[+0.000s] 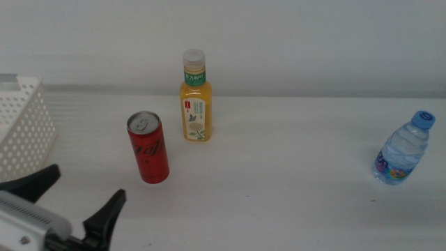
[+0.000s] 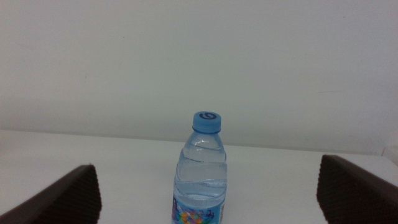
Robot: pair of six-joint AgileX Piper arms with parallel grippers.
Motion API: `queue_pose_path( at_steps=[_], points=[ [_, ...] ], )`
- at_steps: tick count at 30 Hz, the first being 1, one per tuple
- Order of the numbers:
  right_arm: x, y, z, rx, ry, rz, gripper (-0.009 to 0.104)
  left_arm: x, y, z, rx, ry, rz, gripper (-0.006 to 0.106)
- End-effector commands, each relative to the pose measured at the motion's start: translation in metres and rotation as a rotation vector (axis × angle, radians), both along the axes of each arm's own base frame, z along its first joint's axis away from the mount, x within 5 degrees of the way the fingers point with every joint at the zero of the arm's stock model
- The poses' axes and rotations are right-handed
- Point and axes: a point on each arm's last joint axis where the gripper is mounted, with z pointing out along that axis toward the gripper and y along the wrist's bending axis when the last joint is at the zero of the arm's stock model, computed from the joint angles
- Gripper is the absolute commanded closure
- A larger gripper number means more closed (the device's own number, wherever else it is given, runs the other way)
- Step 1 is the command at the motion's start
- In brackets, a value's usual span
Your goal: Use arms to grab the bottles and put them into the dustbin to the left of the table.
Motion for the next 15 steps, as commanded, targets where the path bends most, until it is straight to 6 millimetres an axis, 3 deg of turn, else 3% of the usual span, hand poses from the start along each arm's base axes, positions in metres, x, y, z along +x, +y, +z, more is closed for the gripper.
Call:
queue_pose_path(
  at_steps=[1, 15],
  points=[
    [-0.001, 0.000, -0.011, -0.008, -0.008, -0.007, 0.002, 0.002, -0.003, -0.013, 0.002, 0.015, -0.002, 0.007],
    [-0.001, 0.000, -0.011, -0.008, -0.008, -0.007, 0.002, 0.035, -0.018, -0.041, -0.004, -0.037, 0.027, 0.007]
  ],
)
